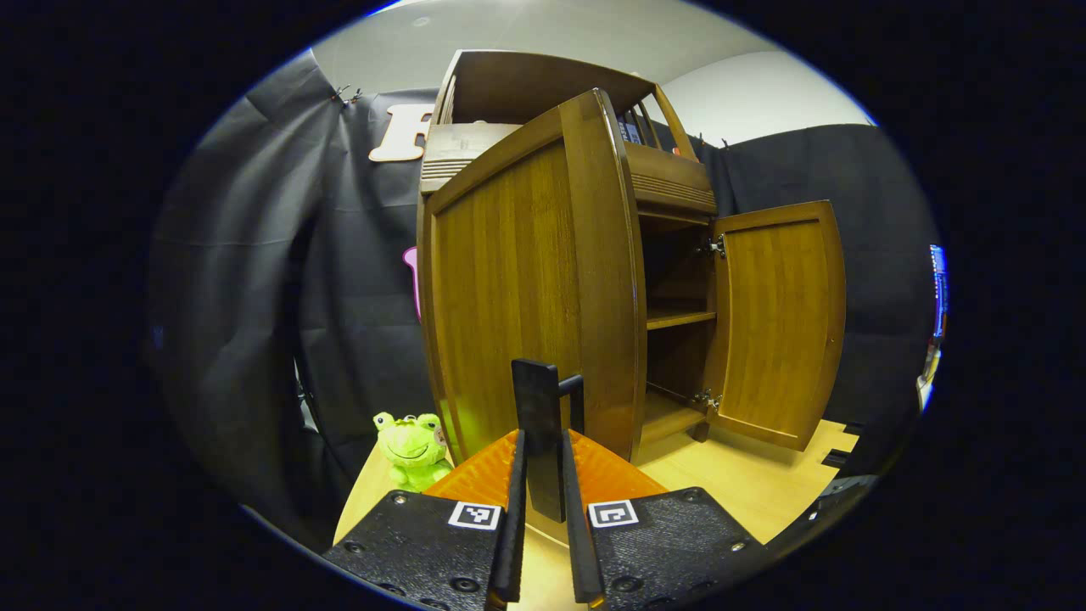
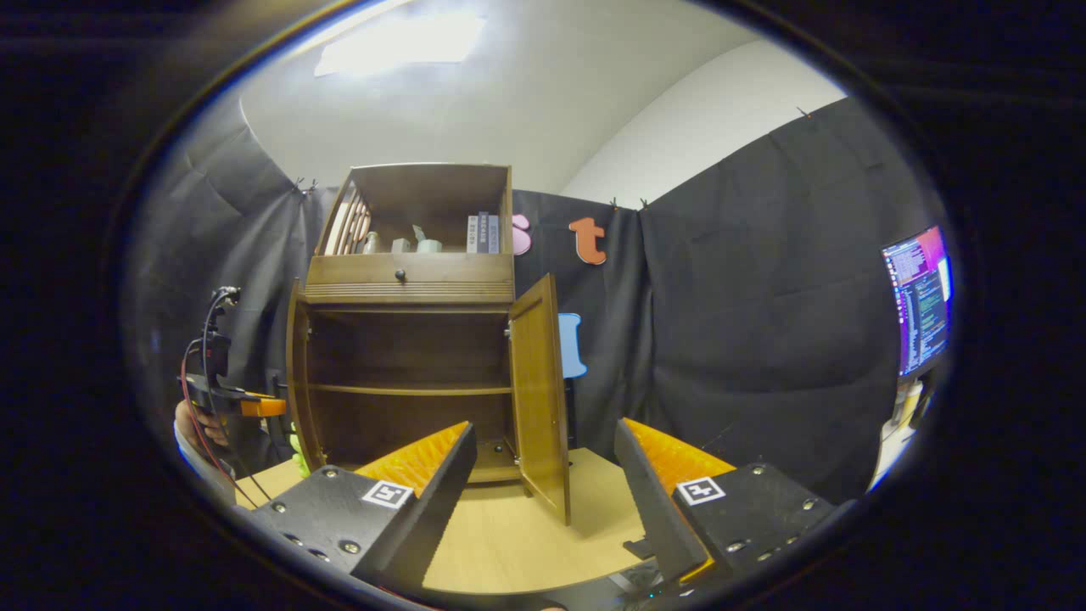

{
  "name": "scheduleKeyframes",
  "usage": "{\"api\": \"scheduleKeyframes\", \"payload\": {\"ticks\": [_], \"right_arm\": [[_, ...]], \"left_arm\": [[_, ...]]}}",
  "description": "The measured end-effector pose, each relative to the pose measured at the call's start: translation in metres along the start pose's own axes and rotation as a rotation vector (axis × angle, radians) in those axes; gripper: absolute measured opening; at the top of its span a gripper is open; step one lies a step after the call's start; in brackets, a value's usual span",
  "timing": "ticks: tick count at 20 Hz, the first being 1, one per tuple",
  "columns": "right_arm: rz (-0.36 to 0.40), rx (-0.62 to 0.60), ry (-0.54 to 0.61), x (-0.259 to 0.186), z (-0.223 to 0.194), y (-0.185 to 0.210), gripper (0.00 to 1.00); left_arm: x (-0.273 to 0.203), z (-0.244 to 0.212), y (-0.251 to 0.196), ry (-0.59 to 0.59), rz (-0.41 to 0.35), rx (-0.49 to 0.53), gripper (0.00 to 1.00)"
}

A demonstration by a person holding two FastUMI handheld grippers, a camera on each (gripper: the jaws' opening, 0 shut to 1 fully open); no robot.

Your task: Open the right door of the double-door shoe cabinet with the right hand, and open the left door with the left hand.

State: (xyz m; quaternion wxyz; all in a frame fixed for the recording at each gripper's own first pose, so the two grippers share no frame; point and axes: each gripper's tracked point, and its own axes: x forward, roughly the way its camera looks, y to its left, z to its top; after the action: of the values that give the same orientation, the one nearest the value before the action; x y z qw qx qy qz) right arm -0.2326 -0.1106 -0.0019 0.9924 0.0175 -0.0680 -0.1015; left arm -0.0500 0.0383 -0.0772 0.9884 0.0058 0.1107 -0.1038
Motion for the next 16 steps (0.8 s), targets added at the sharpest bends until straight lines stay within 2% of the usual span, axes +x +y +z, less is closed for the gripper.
{"api": "scheduleKeyframes", "payload": {"ticks": [4,11,15,16], "right_arm": [[0.022,-0.012,0.024,0.007,-0.009,0.012,0.97],[0.063,-0.034,0.051,0.019,-0.025,0.036,0.97],[0.101,-0.041,0.085,0.027,-0.038,0.052,0.97],[0.108,-0.042,0.087,0.029,-0.039,0.056,0.96]], "left_arm": [[-0.01,-0.003,0.02,-0.008,0.025,-0.035,0.22],[-0.026,-0.004,0.058,0.005,0.058,0.018,0.13],[-0.034,-0.001,0.114,-0.009,0.215,0.036,0.13],[-0.032,-0.003,0.116,-0.012,0.186,0.005,0.13]]}}
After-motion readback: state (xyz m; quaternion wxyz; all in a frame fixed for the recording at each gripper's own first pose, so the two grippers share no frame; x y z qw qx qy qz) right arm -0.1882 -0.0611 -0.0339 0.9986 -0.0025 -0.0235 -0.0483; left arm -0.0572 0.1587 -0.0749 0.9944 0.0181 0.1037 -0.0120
